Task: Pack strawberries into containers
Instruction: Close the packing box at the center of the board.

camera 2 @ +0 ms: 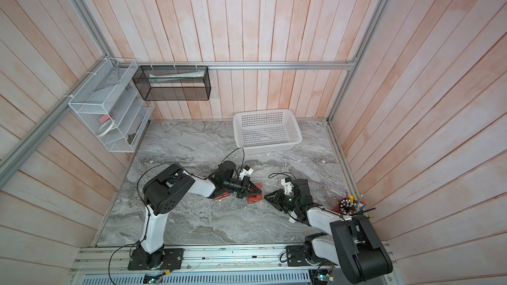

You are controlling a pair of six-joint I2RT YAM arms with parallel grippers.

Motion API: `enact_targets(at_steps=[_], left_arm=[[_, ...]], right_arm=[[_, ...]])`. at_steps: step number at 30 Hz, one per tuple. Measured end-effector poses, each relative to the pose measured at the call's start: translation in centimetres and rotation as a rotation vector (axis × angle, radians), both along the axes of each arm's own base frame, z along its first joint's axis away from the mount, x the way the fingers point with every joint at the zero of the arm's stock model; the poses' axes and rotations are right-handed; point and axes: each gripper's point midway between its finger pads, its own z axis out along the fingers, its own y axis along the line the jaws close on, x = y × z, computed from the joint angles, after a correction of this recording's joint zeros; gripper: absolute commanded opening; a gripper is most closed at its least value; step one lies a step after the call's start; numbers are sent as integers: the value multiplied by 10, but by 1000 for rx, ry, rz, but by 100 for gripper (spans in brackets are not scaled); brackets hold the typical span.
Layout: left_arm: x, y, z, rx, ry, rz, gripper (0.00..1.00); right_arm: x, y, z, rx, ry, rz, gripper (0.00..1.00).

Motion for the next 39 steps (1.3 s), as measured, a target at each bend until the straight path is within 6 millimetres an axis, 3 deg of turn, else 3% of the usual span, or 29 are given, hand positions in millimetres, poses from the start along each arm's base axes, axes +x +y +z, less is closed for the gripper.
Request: enact_targets(at_steps=[14,19,22,26,31,35,39], left_arm=[[2,7,1,27,12,11,5],[4,8,1,28,12,14,5],[4,9,1,26,11,16,5],[5,9,2,22,8,15,5],[5,10,1,21,8,12,5],[8,9,2,28,2,6,5],[10,10,2,35,-3,6,5]], right_arm=[[38,0,0,-42,-3,6,28],[55,-1,12,-85,-52,18,28],[54,-8,22,-137,-92,13,29],[40,-13,41,-209,-153,19,27],[1,11,53,-250,-177,129,20],[-36,30,38,-254,-121,224,20],[-59,28,9,-285,-23,249,20]])
